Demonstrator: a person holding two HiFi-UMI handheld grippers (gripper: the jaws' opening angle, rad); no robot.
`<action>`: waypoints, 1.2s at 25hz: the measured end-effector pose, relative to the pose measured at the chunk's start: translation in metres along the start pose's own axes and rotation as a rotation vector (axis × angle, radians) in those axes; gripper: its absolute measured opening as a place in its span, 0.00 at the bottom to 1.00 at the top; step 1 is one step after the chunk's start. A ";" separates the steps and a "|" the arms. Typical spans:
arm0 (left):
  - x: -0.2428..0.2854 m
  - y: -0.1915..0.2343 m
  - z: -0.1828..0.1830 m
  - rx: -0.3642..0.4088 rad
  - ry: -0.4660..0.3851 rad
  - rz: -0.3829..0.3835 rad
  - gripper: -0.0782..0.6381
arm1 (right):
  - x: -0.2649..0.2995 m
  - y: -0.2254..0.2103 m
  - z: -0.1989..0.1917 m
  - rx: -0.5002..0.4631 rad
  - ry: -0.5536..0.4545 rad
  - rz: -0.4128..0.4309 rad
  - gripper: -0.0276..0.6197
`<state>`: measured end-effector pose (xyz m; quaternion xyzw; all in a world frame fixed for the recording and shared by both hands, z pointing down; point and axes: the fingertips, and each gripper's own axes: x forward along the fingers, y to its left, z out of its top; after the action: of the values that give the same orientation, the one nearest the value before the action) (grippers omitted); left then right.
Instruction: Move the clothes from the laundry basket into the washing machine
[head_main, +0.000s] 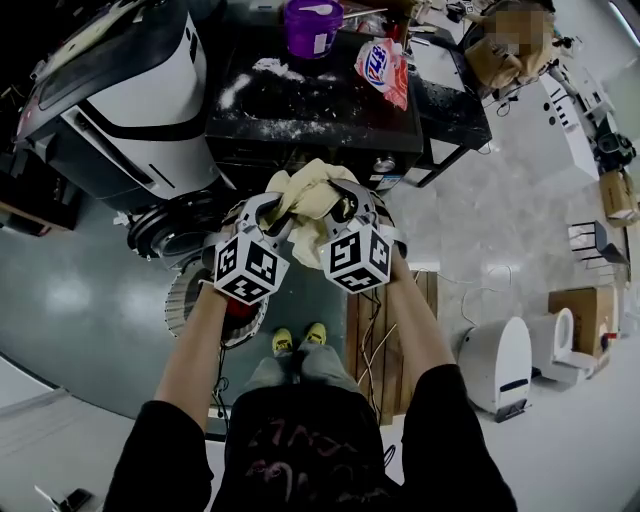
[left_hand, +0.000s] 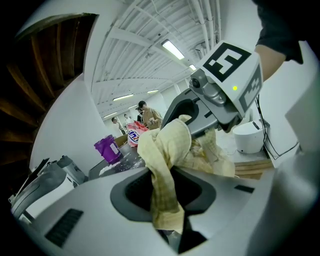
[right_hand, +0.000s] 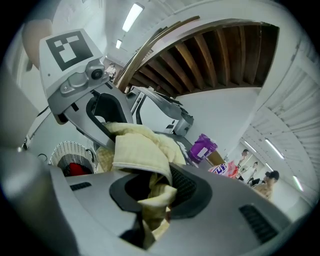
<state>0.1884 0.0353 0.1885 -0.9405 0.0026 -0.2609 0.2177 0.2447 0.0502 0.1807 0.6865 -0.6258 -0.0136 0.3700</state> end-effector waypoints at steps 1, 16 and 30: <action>-0.001 0.000 0.000 0.002 -0.005 -0.005 0.27 | 0.000 0.001 0.001 -0.004 0.005 -0.006 0.17; 0.062 -0.001 -0.039 -0.030 0.013 -0.043 0.27 | 0.054 0.002 -0.050 0.051 0.047 -0.004 0.17; 0.164 -0.031 -0.128 -0.125 0.076 -0.088 0.27 | 0.140 0.035 -0.158 0.130 0.083 0.041 0.17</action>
<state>0.2637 -0.0083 0.3806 -0.9408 -0.0141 -0.3052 0.1465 0.3217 0.0075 0.3758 0.6959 -0.6236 0.0630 0.3505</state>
